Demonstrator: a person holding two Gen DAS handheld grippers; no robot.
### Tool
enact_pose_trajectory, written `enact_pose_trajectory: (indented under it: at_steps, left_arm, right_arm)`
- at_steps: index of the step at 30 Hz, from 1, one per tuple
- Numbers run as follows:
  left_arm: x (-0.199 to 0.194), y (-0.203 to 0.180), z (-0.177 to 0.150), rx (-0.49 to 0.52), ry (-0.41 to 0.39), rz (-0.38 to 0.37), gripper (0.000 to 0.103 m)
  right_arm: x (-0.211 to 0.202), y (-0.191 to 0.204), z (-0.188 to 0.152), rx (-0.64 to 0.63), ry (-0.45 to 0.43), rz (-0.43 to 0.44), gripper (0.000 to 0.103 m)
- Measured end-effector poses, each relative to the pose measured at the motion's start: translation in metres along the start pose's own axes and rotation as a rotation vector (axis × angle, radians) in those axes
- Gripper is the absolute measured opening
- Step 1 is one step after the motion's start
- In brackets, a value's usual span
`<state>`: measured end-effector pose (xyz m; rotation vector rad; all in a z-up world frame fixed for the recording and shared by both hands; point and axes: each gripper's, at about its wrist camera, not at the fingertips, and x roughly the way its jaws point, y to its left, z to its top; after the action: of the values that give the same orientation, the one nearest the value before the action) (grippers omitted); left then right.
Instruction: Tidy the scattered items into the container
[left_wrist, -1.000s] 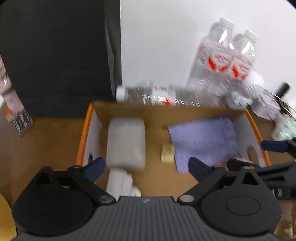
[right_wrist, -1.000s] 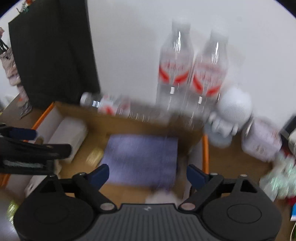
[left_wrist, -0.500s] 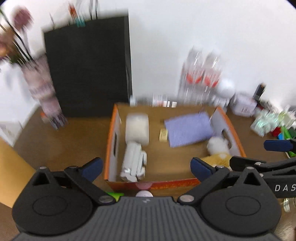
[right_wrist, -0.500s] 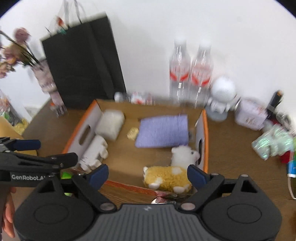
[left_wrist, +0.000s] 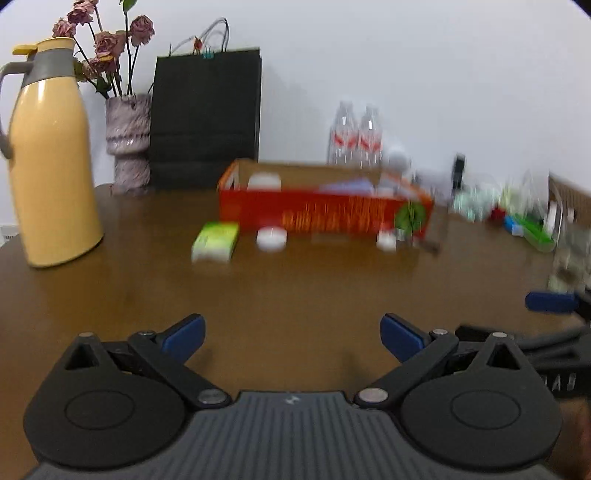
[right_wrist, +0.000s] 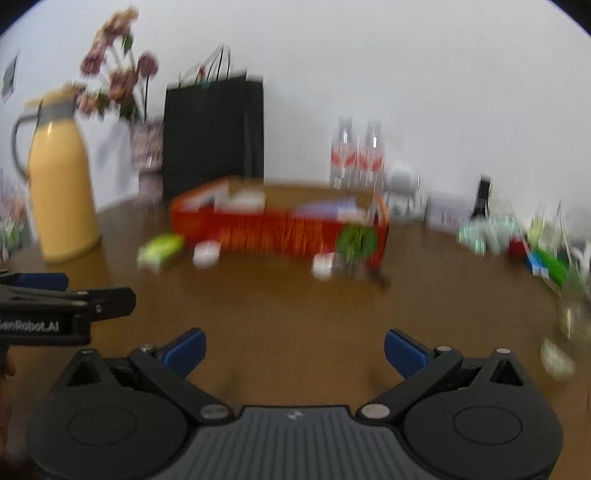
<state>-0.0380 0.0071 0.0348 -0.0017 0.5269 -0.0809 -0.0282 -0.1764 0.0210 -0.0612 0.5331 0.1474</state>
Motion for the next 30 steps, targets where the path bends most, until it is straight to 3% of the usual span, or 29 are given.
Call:
enact_pose_trajectory:
  at_steps: [5, 9, 13, 30]
  left_arm:
    - [0.014, 0.006, -0.012, -0.067, 0.115, 0.02, 0.103]
    - [0.025, 0.002, -0.018, -0.028, 0.166, 0.065, 0.103]
    - [0.028, 0.0, -0.016, -0.019, 0.173, 0.084, 0.103]
    - [0.029, -0.001, -0.016, -0.021, 0.175, 0.082, 0.103]
  right_arm:
    - [0.003, 0.002, -0.018, 0.051, 0.057, 0.018, 0.103]
    - [0.016, 0.008, -0.02, 0.028, 0.118, -0.003, 0.103]
    - [0.024, 0.006, -0.022, 0.049, 0.167, 0.003, 0.103]
    - [0.023, 0.008, -0.022, 0.048, 0.169, 0.002, 0.103]
